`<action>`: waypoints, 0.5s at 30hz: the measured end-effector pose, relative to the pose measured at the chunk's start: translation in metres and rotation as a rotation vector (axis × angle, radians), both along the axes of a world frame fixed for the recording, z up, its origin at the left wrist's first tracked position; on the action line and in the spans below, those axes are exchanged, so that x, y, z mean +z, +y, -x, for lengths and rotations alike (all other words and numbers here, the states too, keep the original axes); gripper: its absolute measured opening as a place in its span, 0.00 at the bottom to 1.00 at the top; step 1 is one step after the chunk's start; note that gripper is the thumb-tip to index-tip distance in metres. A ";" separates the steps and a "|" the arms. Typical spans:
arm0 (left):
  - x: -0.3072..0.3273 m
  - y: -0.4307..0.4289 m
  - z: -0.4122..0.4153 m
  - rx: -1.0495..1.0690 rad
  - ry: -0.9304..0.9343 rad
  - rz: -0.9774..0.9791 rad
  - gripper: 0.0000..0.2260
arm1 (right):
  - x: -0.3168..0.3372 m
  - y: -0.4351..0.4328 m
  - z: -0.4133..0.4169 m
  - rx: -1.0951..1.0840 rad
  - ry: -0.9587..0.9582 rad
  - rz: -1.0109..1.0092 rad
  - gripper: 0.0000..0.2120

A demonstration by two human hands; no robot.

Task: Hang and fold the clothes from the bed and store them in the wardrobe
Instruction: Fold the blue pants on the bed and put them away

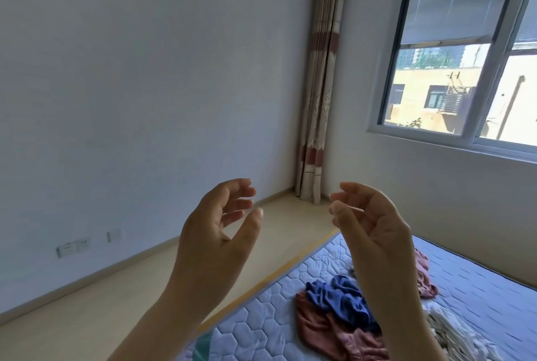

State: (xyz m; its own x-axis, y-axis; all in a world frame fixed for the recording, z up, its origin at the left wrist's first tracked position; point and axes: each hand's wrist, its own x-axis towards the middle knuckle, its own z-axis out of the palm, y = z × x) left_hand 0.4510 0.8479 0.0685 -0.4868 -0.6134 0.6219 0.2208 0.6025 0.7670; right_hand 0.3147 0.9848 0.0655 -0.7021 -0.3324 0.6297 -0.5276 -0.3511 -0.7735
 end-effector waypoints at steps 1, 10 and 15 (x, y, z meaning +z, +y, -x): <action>0.002 -0.008 0.008 -0.003 0.003 0.008 0.12 | 0.003 -0.007 0.008 -0.002 0.001 0.001 0.10; 0.006 -0.086 0.049 -0.048 0.022 0.018 0.14 | 0.014 -0.088 0.043 -0.023 0.031 -0.001 0.10; 0.011 -0.160 0.053 -0.063 0.046 0.031 0.14 | 0.017 -0.158 0.039 -0.041 0.064 -0.022 0.10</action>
